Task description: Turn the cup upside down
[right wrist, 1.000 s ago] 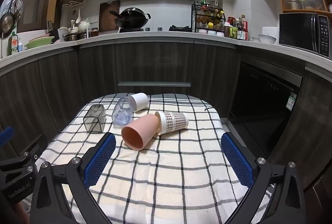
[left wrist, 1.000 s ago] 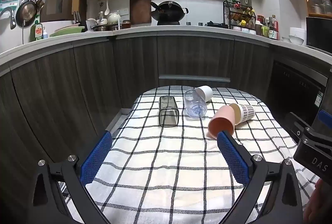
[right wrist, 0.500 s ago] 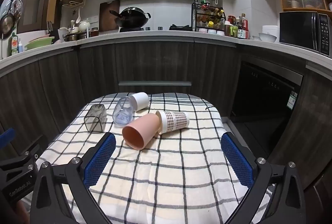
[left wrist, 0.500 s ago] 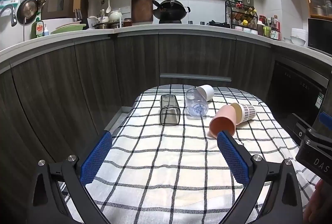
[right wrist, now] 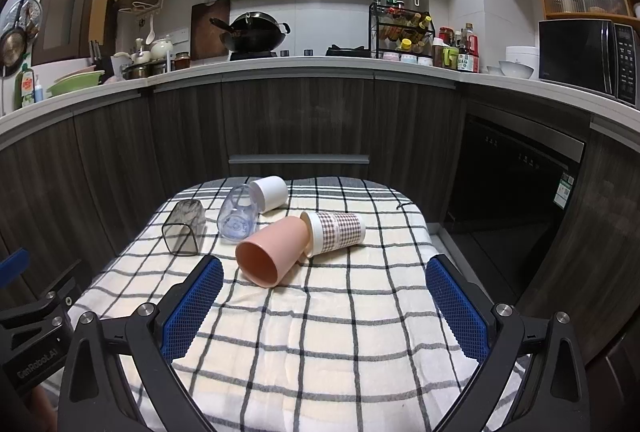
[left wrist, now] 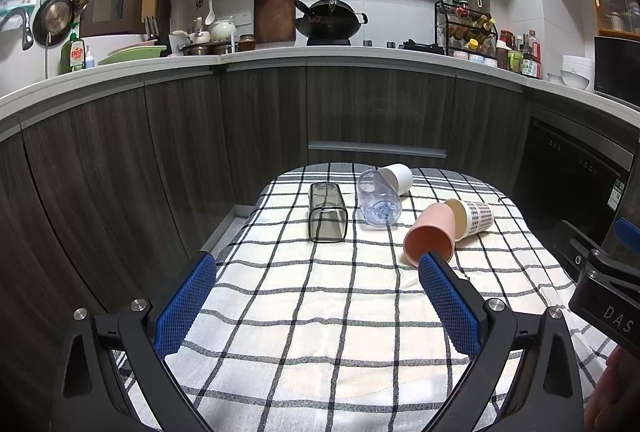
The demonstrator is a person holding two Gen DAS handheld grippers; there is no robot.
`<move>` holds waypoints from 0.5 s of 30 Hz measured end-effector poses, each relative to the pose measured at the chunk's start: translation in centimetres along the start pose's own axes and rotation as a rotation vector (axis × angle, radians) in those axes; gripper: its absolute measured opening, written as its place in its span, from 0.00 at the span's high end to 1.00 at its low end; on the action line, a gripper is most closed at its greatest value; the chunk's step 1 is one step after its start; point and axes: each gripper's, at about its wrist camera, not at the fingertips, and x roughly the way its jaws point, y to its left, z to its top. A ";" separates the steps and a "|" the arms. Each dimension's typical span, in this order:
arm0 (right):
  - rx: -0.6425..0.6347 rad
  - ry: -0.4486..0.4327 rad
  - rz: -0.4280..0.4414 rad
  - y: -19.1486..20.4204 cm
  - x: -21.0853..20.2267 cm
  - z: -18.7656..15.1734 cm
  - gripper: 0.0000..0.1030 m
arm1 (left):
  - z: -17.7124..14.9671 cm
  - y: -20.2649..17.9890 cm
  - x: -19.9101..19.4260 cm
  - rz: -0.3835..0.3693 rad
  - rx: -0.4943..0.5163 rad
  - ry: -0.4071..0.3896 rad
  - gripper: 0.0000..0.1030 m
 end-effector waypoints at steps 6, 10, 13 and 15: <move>0.000 0.001 0.000 0.0 0.0 0.0 0.01 | -0.1 -0.1 0.1 -0.002 -0.002 0.005 0.00; 0.001 0.003 0.000 0.3 0.2 -0.4 0.01 | -0.1 -0.1 0.1 -0.001 -0.004 0.003 0.00; 0.002 0.004 0.001 0.2 0.1 -0.3 0.01 | -0.1 0.0 0.1 -0.001 -0.009 0.005 0.00; 0.001 0.004 0.001 0.2 0.1 -0.2 0.01 | -0.1 0.0 0.2 0.000 -0.010 0.009 0.00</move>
